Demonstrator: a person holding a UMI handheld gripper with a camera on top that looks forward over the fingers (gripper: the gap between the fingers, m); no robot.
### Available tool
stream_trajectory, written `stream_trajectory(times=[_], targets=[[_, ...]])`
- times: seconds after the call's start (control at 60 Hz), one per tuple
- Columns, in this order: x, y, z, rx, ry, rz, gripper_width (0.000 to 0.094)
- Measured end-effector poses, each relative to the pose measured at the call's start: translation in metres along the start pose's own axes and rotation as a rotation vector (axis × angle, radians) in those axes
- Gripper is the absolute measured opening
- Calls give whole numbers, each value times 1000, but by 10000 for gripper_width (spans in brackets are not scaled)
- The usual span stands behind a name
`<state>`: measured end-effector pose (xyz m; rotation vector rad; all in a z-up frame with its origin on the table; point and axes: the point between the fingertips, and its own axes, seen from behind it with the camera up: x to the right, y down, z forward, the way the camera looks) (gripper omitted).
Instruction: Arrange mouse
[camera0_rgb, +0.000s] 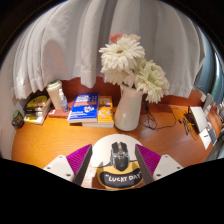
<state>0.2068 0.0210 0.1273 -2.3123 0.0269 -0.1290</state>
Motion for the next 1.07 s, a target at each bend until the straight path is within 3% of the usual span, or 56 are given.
stream_trajectory(times=[0.367, 0.683, 1.067], targets=[[-165, -60, -154, 226, -100, 17, 864], [-271, -5, -202, 210, -146, -12, 862], [-288, 21, -218, 197, -116, -22, 851]])
